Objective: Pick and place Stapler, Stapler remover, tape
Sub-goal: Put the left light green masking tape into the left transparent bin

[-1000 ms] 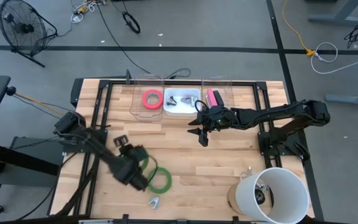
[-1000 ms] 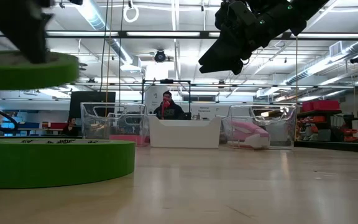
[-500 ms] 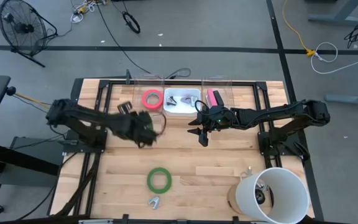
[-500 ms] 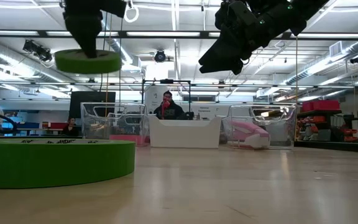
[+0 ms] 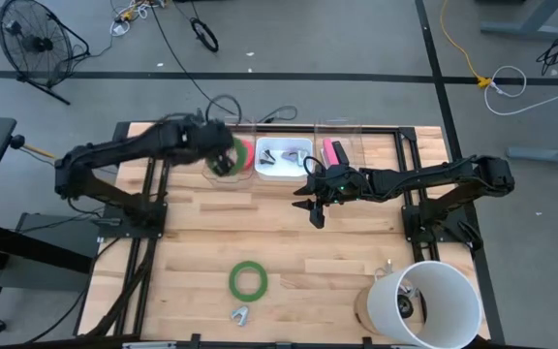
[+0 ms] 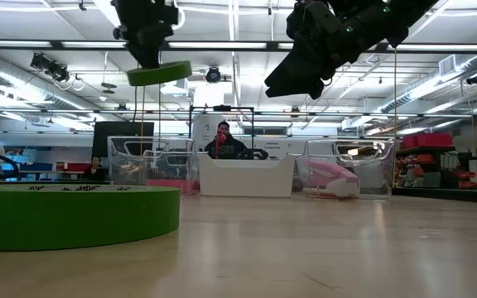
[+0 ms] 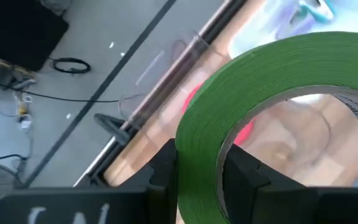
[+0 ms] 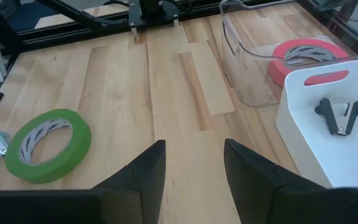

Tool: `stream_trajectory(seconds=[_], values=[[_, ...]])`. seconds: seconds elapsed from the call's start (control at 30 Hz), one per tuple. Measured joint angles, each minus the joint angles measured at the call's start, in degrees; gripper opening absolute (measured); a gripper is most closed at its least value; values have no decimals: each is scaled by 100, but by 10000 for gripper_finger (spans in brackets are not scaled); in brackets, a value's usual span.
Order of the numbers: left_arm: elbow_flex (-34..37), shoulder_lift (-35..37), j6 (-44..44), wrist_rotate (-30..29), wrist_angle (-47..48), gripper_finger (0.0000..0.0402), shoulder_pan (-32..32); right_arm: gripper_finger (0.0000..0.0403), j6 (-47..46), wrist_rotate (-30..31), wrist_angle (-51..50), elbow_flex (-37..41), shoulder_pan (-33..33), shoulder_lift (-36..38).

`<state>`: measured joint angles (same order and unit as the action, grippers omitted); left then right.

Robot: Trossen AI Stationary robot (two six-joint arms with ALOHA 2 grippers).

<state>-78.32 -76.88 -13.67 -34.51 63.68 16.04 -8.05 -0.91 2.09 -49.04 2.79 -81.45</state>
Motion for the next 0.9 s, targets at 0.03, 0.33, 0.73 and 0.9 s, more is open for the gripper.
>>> stream_trajectory(seconds=[0.03, 0.33, 0.73, 0.9], values=[[0, -33, 116, 99, -149, 86, 170, 164, 2, 1, 0, 0, -1, 0], [11, -330, 246, 642, -597, 86, 1230, 164, 39, 0, -18, 0, 0, 0], [1519, -422, 552, 1005, -2198, 86, 1934, 164, -35, 0, -130, 0, -68, 0], [1984, -420, 504, 1195, -3074, 86, 2172, 164, -44, 101, -6, 0, -70, 0]])
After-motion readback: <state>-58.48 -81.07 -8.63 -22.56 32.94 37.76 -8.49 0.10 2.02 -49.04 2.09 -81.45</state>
